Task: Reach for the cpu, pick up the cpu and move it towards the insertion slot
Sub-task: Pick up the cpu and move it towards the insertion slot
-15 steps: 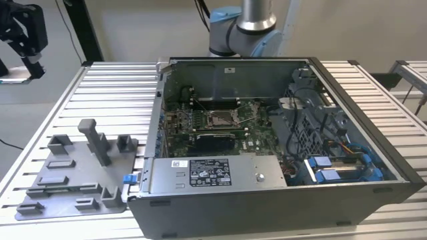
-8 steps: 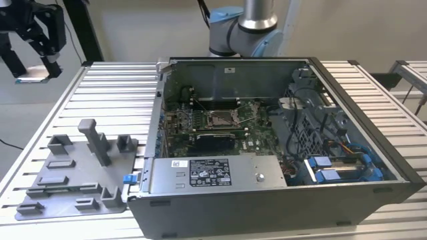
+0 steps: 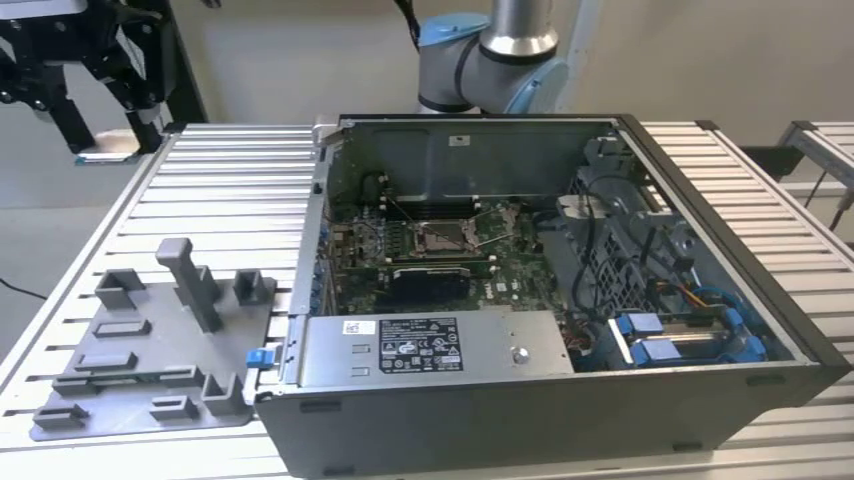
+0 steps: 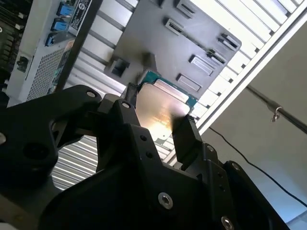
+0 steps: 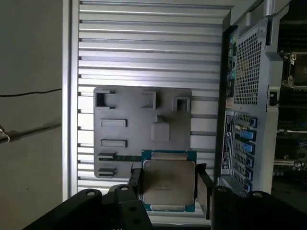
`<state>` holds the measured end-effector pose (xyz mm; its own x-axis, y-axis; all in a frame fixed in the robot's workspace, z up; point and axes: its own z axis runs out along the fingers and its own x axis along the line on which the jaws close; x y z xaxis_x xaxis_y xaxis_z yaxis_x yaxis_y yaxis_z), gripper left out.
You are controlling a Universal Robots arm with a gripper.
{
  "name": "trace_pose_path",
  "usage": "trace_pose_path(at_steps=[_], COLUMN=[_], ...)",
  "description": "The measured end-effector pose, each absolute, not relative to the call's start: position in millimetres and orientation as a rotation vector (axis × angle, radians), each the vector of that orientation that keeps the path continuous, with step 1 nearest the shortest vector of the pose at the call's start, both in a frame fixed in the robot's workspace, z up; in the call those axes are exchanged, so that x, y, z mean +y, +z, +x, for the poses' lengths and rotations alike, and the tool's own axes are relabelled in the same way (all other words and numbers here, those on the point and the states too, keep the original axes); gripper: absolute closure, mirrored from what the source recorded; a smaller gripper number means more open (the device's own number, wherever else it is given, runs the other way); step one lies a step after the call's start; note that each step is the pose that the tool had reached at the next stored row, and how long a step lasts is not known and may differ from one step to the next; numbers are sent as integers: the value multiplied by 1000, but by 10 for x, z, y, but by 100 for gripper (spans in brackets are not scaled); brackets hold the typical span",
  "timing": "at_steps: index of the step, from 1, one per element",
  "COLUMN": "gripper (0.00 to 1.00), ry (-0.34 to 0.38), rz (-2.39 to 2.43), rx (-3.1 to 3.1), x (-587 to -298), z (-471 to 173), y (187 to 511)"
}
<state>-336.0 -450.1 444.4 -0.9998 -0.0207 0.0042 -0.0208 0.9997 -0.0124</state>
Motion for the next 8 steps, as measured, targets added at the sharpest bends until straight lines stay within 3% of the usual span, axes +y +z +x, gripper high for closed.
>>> trace_pose_path(at_steps=[8], gripper=[100], ry=[19], rz=[35], rx=[-3137], x=[-4487], z=[-3030], y=[4444])
